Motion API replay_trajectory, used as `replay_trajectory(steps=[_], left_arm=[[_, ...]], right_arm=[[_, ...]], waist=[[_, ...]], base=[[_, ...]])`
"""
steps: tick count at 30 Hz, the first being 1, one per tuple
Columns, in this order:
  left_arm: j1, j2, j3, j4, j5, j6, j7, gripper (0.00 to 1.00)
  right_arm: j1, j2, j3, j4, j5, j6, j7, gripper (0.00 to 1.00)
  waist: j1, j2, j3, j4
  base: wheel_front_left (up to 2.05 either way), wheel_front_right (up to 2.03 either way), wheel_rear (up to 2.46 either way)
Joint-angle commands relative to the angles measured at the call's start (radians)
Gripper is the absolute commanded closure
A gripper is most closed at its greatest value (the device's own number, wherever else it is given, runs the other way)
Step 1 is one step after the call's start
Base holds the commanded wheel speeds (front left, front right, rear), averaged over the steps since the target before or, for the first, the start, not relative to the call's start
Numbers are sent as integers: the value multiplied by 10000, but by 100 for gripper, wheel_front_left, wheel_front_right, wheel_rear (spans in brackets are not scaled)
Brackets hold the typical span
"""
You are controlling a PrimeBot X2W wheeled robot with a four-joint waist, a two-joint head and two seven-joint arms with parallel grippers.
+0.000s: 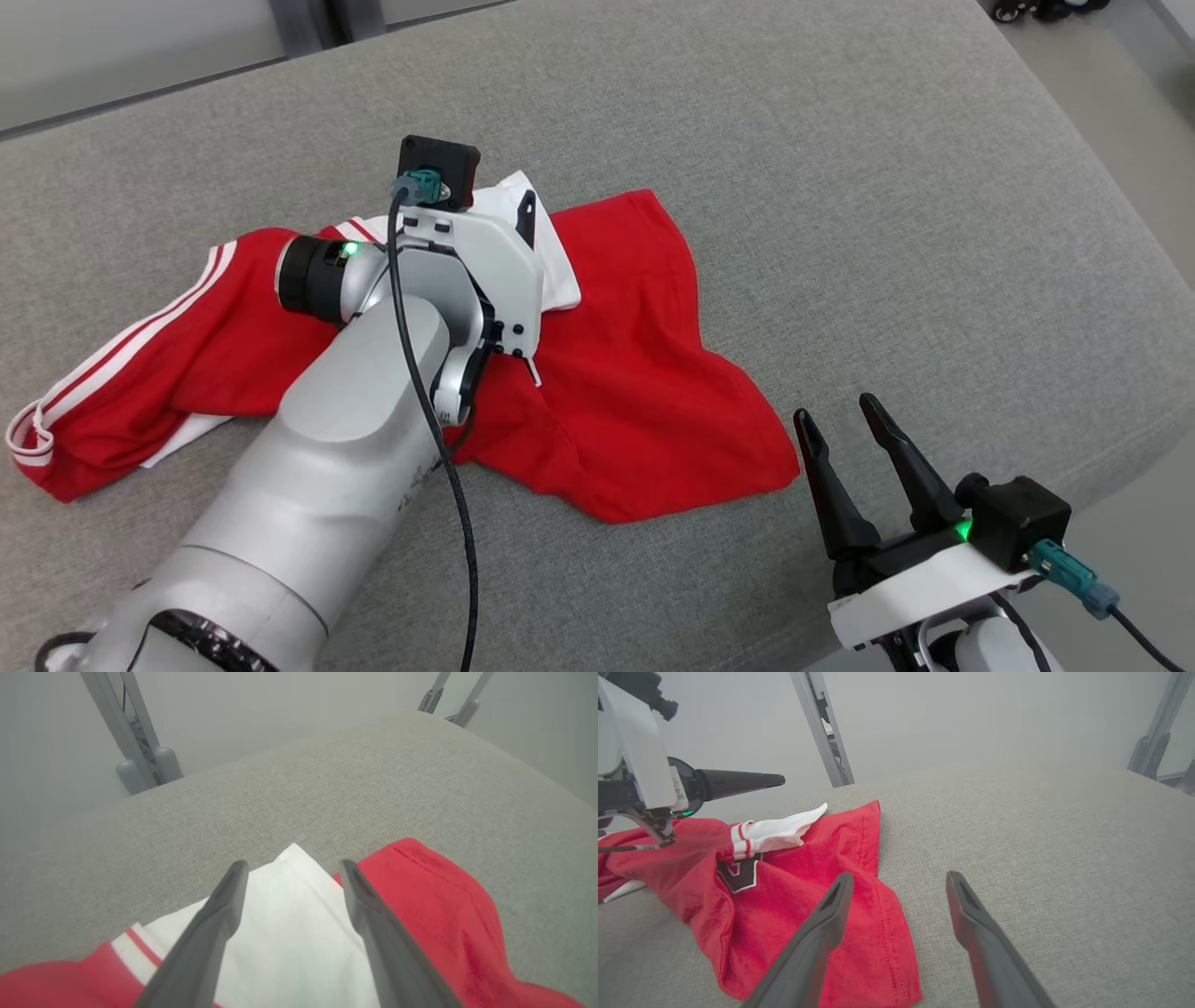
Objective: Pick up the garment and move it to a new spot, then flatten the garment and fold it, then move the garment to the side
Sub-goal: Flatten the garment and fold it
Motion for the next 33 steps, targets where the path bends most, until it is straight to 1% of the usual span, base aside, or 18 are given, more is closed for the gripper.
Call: replay_trajectory(steps=[1, 6, 10, 15, 20, 23, 24, 25, 26, 27, 29, 33], left_arm=[[-273, 44, -80, 111, -145, 81, 1, 0], [-873, 42, -570, 652, -552, 272, -66, 0], [-1293, 53, -986, 1169, -744, 292, 2, 0], [-1660, 51, -1320, 2073, -781, 230, -97, 0], [-1920, 45, -1441, 2987, -832, 66, -234, 0], [-1968, 42, -1524, 3422, -821, -109, -207, 0], [-1952, 45, -1564, 3518, -835, -168, -168, 11], [-1947, 45, -1621, 3590, -810, -233, -100, 50], [-1933, 50, -1668, 3641, -793, -286, -93, 76], [-1904, 51, -1723, 3675, -800, -380, -66, 100], [-1862, 67, -1801, 3683, -822, -471, -80, 100], [-1922, 60, -1834, 3434, -941, -707, -621, 100]], right_arm=[[-178, -48, 8, -13, 94, 1, -16, 0], [-337, -49, 88, -48, 216, 1, -15, 0], [-370, -48, 156, -96, 354, 1, -15, 0], [-390, -46, 197, -184, 548, 1, -15, 0], [-443, -48, 218, -259, 681, 1, -15, 0], [-427, -48, 188, -305, 707, 1, -15, 0], [-432, -48, 175, -305, 718, 1, -15, 0], [-441, -48, 160, -309, 731, 1, -15, 0], [-451, -48, 143, -311, 740, 1, -15, 0], [-462, -48, 130, -311, 746, 1, -15, 0], [-489, -48, 112, -319, 734, 1, -15, 0], [-508, -45, 62, -322, 652, 1, -15, 0]], waist=[[0, 0, 157, -152], [0, 0, 429, -444], [0, 0, 616, -696], [0, 0, 880, -1014], [0, 0, 1110, -1231], [0, 0, 1184, -1305], [0, 0, 1203, -1314], [0, 0, 1220, -1313], [0, 0, 1233, -1305], [0, 0, 1238, -1288], [0, 0, 1224, -1230], [0, 0, 1126, -978]], base=[[0, 0, 0], [0, 0, 0], [0, 0, 0], [0, 0, 0], [0, 0, 0], [0, 0, 0], [0, 0, 0], [0, 0, 0], [0, 0, 0], [0, 0, 0], [0, 0, 0], [0, 0, 0]])
